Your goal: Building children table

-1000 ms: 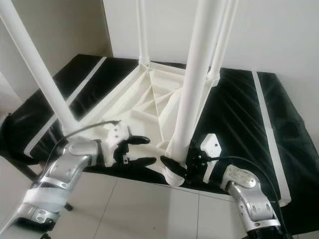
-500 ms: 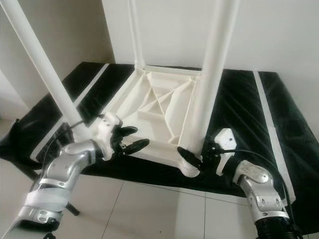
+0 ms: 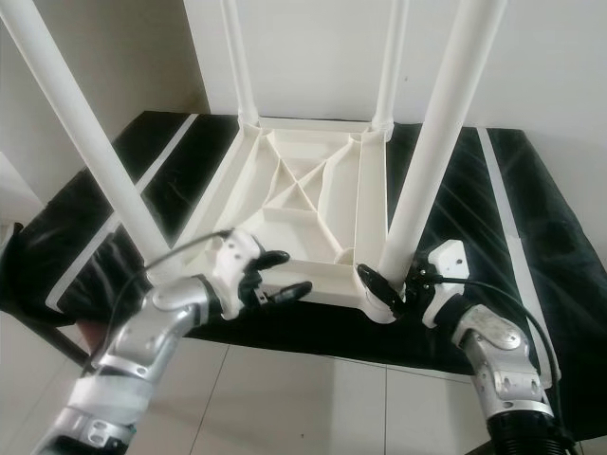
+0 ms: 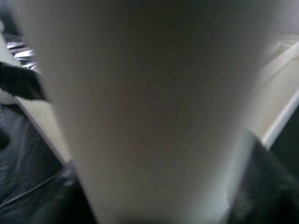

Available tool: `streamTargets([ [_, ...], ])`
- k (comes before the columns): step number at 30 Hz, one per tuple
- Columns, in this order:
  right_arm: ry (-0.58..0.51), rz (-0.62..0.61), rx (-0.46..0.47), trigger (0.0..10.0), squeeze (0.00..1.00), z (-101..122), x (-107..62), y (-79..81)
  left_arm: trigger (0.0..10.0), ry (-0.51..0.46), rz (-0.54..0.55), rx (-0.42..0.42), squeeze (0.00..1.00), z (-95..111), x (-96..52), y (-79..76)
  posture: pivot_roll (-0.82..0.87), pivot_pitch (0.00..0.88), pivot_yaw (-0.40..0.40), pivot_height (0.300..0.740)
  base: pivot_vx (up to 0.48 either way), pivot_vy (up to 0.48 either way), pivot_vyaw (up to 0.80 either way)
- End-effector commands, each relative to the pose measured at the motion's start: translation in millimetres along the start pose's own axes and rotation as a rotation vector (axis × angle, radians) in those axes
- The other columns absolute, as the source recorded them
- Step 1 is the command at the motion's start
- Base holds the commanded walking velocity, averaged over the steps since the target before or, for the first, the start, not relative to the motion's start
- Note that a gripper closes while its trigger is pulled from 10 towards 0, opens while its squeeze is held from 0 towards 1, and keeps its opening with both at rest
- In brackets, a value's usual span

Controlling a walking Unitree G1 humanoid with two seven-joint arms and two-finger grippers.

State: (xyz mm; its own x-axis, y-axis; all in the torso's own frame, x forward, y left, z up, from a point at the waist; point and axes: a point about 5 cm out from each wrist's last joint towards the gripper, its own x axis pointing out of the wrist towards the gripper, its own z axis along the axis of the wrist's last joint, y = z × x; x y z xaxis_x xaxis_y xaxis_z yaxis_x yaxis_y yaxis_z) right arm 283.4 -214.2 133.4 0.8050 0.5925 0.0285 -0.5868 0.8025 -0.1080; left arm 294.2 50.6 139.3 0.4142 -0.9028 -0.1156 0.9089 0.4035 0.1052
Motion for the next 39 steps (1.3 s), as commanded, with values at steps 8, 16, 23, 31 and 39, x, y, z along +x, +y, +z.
streamTargets([
  [8, 0.042, -0.085, -0.001, 0.0, 0.00, -8, 0.8, 1.8, 10.0, -0.007, 0.055, 0.014, 0.00, 2, 10.3, -11.1, -0.04, 0.002, 0.033, 0.740, 0.000, 0.000, 0.00],
  [16, -0.007, -0.339, 0.031, 10.0, 0.00, -1, 3.6, 13.2, 10.0, -0.004, 0.164, 0.043, 0.00, -1, 9.4, 1.0, -0.04, 0.000, 0.018, 0.740, 0.000, 0.000, 0.00],
  [23, 0.007, -0.592, 0.093, 10.0, 0.00, -6, 8.5, 27.1, 10.0, -0.009, 0.196, 0.053, 0.00, -1, 7.7, 4.5, -0.05, 0.000, 0.017, 0.740, 0.000, 0.000, 0.00],
  [31, 0.042, -0.878, 0.229, 10.0, 0.00, -13, 16.6, 54.9, 10.0, -0.012, 0.214, -0.018, 0.00, -4, 8.4, 7.6, -0.04, 0.000, 0.015, 0.740, 0.000, 0.000, 0.00],
  [39, -0.042, -0.864, 0.216, 10.0, 1.00, 1, 18.3, 55.3, 10.0, -0.027, 0.205, -0.034, 0.00, -3, 7.6, 7.9, -0.05, 0.000, 0.021, 0.740, 0.000, 0.000, 0.00],
])
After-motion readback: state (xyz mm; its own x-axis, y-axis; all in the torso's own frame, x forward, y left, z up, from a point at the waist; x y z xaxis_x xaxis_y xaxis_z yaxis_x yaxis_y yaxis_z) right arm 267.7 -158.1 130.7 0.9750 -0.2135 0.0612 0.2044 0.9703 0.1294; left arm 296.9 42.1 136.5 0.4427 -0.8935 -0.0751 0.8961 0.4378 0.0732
